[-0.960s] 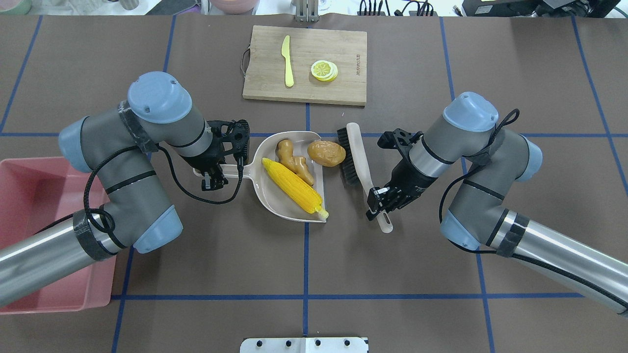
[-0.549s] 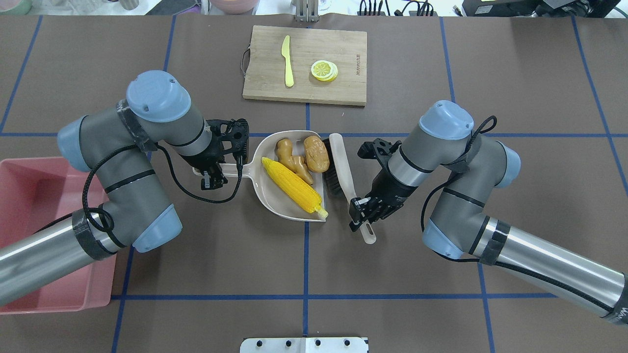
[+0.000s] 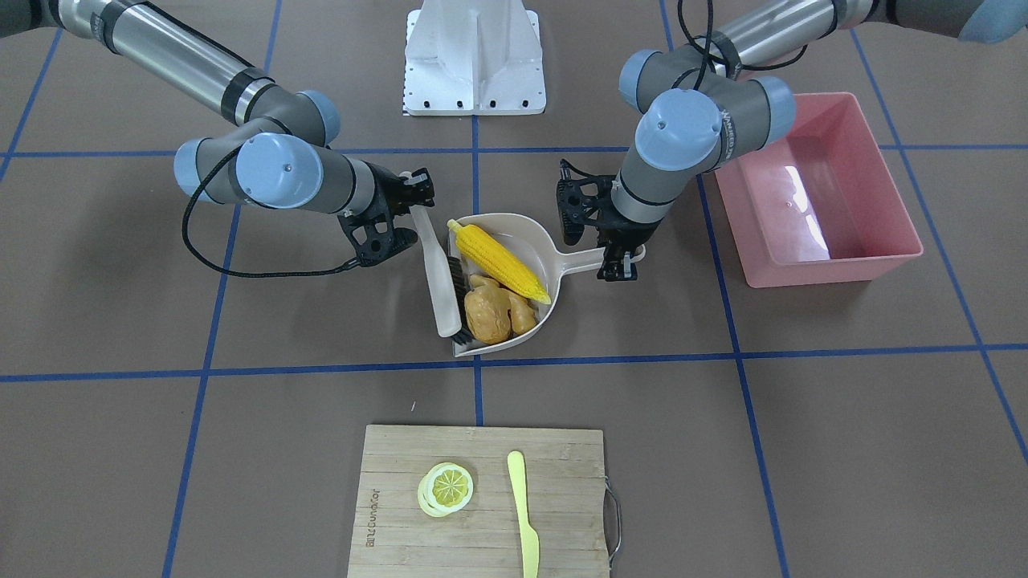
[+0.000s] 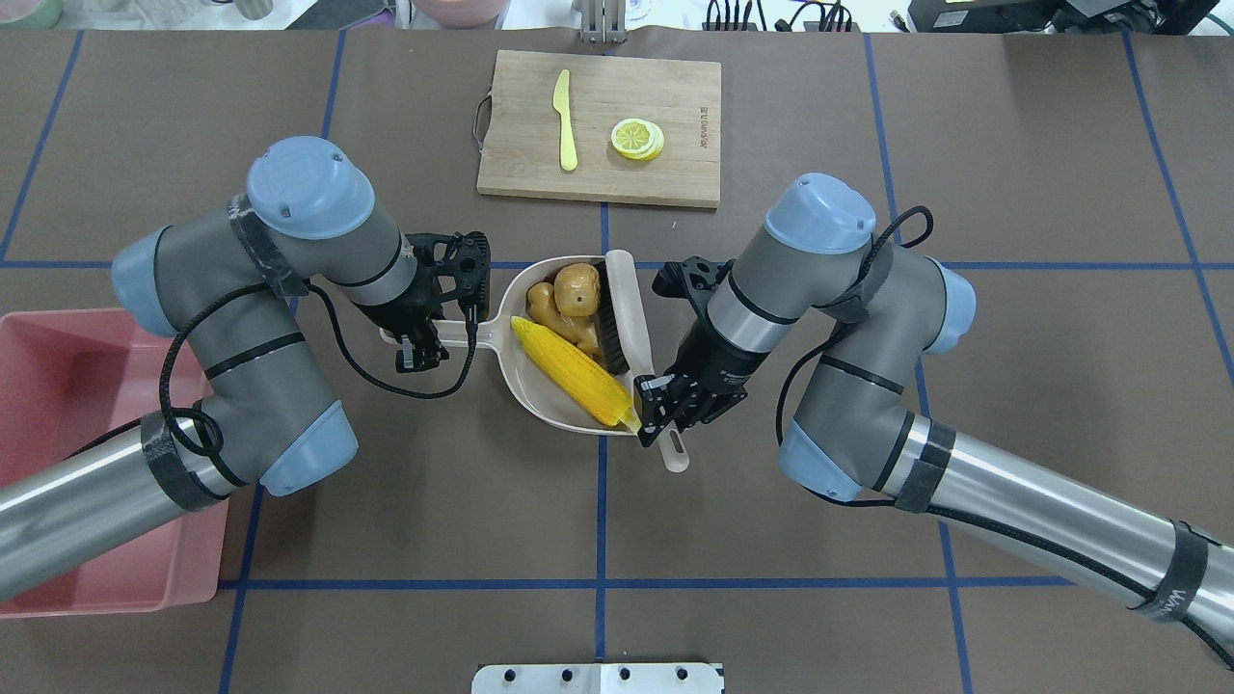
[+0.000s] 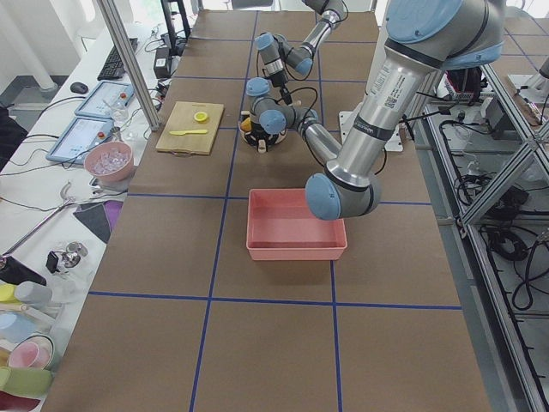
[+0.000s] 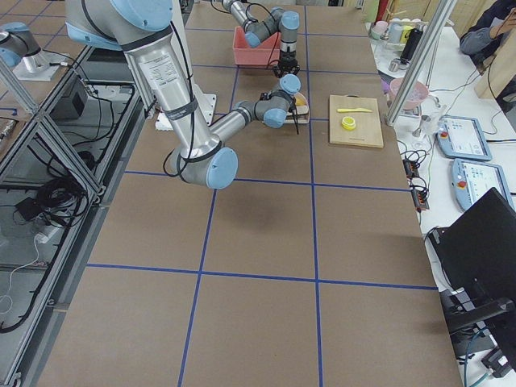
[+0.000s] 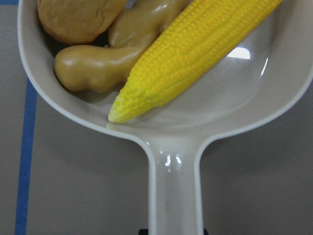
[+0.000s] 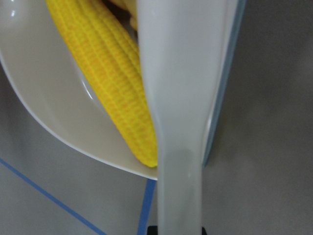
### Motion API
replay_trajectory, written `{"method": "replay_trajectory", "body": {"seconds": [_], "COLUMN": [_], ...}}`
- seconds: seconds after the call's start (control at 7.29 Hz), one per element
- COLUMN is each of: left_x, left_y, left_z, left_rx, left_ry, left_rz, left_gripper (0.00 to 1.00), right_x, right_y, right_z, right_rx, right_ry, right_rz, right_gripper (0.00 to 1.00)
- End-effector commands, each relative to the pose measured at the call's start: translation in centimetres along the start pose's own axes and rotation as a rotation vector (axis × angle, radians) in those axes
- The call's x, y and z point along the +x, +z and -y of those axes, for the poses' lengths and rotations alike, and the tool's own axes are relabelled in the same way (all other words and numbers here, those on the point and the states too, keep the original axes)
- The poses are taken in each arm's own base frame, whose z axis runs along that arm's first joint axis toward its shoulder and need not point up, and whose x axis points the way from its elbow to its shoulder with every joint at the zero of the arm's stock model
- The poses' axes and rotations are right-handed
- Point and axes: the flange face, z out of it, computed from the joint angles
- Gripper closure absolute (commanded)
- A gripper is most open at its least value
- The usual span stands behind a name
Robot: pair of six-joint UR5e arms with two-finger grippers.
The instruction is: Sweep and dump trash into bin
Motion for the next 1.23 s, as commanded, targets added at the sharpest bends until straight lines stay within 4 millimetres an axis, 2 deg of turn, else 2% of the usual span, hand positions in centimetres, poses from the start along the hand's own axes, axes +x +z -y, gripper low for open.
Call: {"method": "replay_trajectory", "body": {"seconds": [0.0,0.27,0.41,0.55,0.82,1.1], "left_x": [0.1,0.1,-0.1,0.2,0.4,0.3], "left_y": [-0.3,-1.2,-2.2,-2.9,-4.1,-5.0], "left_z": [0.2,0.5,0.5,0.1,-1.2,-1.4], "left_rx": [0.015,0.034,0.049,0.058,0.066,0.079], "left_ry": [0.008,0.013,0.016,0.017,0.013,0.012], "left_rz": [0.006,0.017,0.025,0.031,0.045,0.050], "left_gripper": [1.00,1.00,1.00,1.00,1.00,1.00], "right_x": [-4.8,-8.4,-9.3,-9.7,-8.2,-8.4], "right_y": [-0.9,-1.9,-3.1,-4.0,-5.6,-6.6], "right_z": [1.3,1.1,-0.3,-1.1,-3.9,-4.6], "right_rx": [0.013,0.025,0.020,0.015,0.028,0.040], "right_ry": [0.033,0.072,0.109,0.148,0.192,0.229], "right_rz": [-0.025,-0.029,-0.035,-0.065,-0.111,-0.157], "right_gripper": [1.00,1.00,1.00,1.00,1.00,1.00]}}
